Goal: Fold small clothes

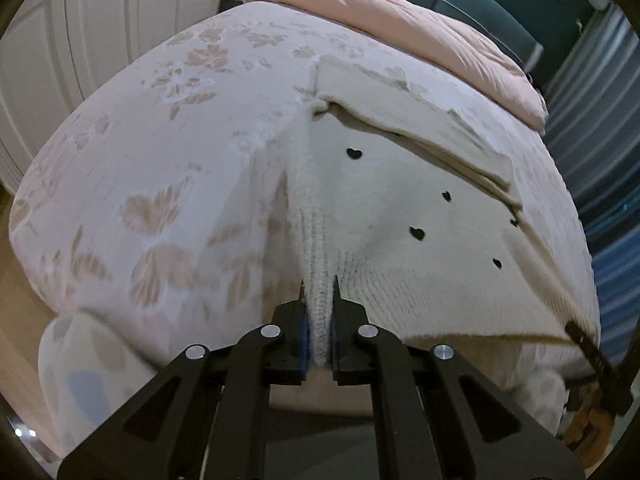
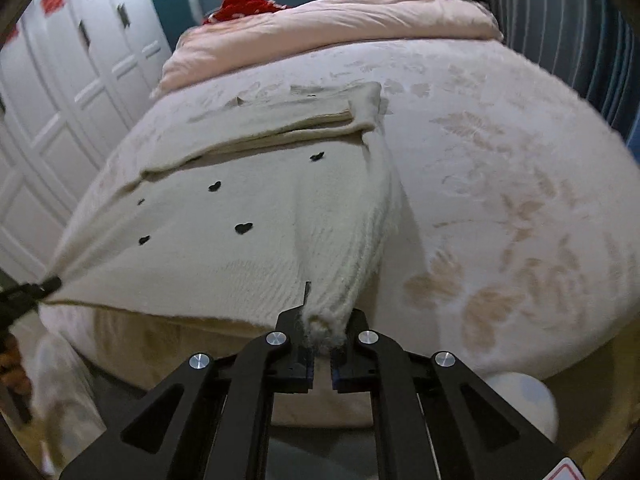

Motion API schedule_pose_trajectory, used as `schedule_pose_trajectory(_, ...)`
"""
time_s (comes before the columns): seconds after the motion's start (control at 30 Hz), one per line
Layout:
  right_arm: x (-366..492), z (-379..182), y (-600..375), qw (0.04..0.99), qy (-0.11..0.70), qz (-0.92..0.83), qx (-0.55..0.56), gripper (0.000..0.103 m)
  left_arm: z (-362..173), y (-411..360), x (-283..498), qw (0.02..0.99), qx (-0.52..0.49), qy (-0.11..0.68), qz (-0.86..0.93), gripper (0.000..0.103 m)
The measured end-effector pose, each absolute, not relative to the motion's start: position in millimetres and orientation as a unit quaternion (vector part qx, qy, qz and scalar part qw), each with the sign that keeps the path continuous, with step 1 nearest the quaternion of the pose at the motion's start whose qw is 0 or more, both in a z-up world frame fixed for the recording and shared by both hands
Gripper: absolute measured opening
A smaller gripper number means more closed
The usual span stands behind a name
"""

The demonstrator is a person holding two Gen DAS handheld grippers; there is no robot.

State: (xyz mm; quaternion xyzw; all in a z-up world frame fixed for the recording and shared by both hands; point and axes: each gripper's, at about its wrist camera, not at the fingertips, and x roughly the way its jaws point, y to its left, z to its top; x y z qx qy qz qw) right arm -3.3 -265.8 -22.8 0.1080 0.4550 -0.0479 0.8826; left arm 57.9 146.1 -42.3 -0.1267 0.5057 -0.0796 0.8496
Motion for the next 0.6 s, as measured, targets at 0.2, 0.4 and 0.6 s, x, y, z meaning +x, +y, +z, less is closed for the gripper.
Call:
schedule_pose_trajectory(0.2,-37,-27,-256,0.873,0.479,-0.05,0.07,0.005,-57,150,20,0.836,-0.116,0.53,-0.081,0.006)
schedule_pose_trajectory(0.4,-53,-36,-252,0.871,0.483,-0.048,0.075,0.005,-62,149,15,0.835,-0.111,0.534,-0.068,0.006)
schedule_pose_trajectory(0.6,-74,-22,-259,0.883,0.46,-0.023,0.088,0.005,-40,146,0,0.849,-0.084,0.515,-0.08,0.006)
